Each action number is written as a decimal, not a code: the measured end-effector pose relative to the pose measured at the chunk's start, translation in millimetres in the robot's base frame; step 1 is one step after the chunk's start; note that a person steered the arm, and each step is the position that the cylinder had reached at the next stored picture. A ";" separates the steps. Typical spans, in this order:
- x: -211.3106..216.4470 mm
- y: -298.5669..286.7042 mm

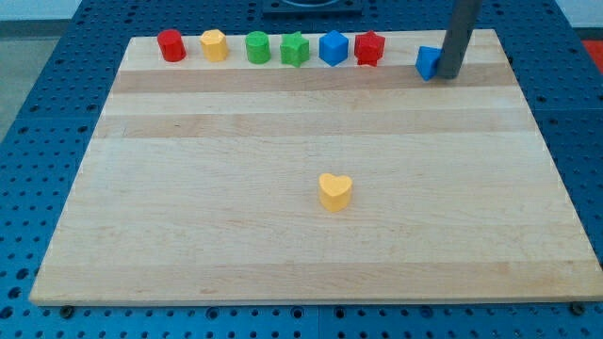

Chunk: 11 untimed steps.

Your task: Keep the blue triangle to the right side of the red star

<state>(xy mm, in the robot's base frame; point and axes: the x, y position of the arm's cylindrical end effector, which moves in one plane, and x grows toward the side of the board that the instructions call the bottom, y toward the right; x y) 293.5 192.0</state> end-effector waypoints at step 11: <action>-36.2 -16.9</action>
